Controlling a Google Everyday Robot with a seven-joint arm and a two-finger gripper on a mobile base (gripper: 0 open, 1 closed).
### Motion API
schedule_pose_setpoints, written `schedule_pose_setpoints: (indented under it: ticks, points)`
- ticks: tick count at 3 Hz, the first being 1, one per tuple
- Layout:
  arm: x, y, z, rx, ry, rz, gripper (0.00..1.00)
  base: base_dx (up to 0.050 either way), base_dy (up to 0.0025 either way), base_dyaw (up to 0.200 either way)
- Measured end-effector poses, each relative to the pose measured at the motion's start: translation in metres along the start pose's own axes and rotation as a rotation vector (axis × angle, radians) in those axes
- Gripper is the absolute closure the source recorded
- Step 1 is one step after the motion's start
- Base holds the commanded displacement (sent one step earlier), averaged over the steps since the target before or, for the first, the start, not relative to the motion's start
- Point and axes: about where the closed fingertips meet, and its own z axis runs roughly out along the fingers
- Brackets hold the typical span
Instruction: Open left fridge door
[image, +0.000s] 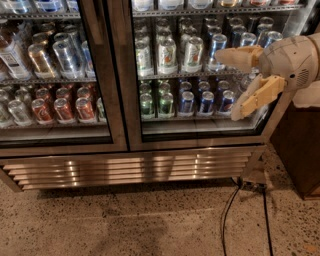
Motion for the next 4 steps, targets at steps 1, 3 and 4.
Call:
schedule_pose_setpoints:
  ticks: [1, 3, 4]
  points:
    - [-0.001, 0.000, 0.003, -0.006, -0.005, 0.001, 0.00, 0.000, 0.00000, 0.000]
    - [-0.072, 0.023, 0.067, -0.093, -0.363, -0.010, 0.00, 0.000, 0.00000, 0.000]
    - [-0.084, 0.028, 0.075, -0.113, -0.386, -0.017, 0.00, 0.000, 0.00000, 0.000]
